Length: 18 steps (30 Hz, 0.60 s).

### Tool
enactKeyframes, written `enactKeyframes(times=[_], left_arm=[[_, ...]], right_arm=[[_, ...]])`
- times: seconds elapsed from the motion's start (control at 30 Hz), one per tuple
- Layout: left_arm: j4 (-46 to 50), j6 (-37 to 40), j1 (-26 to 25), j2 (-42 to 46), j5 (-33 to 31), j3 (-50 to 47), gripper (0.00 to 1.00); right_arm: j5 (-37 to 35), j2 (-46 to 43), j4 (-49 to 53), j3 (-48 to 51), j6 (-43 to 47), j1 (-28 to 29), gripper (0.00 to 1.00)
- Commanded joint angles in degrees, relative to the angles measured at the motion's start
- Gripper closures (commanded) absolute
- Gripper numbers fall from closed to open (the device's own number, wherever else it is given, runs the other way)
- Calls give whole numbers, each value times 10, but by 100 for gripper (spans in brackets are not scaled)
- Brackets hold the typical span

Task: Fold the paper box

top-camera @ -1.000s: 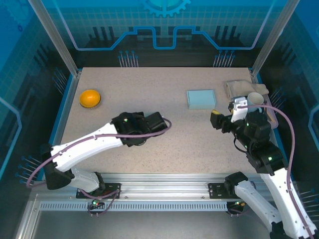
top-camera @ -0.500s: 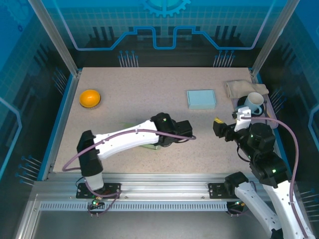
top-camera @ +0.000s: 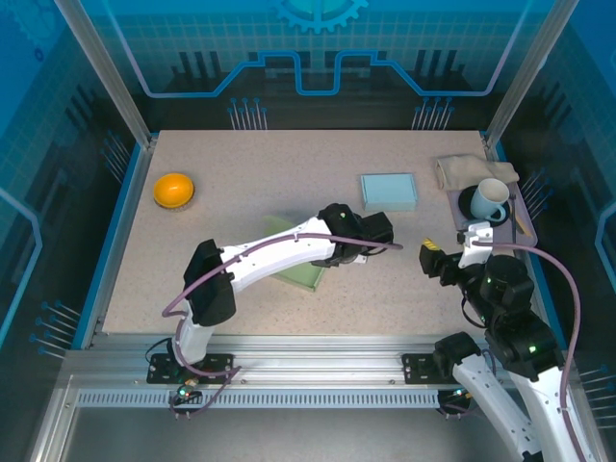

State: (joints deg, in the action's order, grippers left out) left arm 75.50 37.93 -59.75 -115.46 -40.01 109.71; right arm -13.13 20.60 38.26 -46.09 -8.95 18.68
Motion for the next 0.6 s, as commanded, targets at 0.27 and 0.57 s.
enactKeyframes(times=[0.27, 0.57], left_arm=[[-77, -58, 16, 151, 125, 3, 41], [-303, -428, 251, 467, 381, -315, 39]], right_arm=[[61, 12, -20, 26, 19, -7, 23], [108, 133, -62, 19, -30, -2, 30]])
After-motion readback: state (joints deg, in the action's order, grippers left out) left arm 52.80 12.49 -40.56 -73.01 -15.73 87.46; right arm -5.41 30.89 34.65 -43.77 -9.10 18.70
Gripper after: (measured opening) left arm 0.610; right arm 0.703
